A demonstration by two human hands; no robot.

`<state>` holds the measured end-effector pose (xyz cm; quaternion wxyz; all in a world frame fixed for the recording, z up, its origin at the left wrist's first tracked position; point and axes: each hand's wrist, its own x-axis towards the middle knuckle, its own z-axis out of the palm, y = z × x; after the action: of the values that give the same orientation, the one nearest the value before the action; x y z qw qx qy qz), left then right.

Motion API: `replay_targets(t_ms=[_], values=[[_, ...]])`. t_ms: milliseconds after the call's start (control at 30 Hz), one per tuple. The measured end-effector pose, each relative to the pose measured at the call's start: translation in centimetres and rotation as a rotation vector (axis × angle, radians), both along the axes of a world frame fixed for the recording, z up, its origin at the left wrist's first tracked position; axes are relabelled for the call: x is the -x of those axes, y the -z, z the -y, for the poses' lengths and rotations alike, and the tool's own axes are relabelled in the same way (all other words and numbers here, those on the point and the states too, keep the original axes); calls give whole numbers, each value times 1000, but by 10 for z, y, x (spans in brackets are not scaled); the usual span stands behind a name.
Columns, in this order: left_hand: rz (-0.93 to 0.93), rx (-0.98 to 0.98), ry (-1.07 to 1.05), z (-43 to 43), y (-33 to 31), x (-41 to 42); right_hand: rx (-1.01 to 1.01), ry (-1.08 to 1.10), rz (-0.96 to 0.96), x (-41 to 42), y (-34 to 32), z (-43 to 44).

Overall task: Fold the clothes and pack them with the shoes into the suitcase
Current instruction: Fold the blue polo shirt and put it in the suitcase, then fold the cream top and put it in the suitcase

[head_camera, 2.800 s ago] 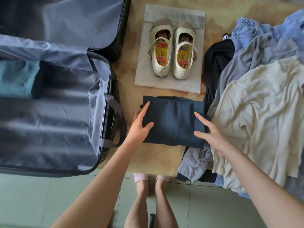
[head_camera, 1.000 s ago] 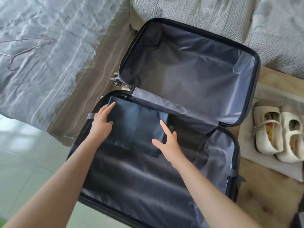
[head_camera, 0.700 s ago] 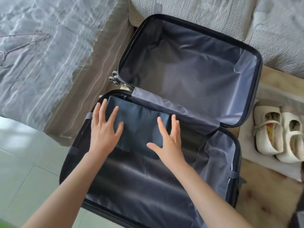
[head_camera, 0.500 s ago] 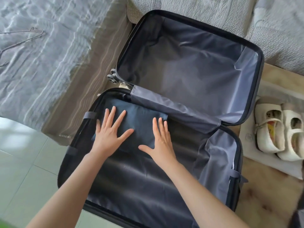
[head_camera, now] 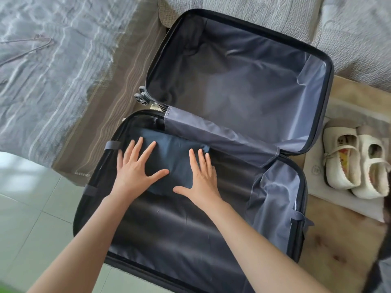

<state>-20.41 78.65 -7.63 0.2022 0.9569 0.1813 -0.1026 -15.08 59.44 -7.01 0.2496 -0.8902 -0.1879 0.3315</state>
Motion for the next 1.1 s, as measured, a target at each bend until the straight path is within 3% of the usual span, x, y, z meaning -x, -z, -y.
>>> replay_targets(t_ms=[333,767,1100], values=[[256,49,28,51,-44,-26,-147,139,70,0,-43,34],[182,265,165,257,-76,-60,-312,548,106,-7,-73,221],[15,349,294,453,-61,-66,-189,837,110,16,-62,437]])
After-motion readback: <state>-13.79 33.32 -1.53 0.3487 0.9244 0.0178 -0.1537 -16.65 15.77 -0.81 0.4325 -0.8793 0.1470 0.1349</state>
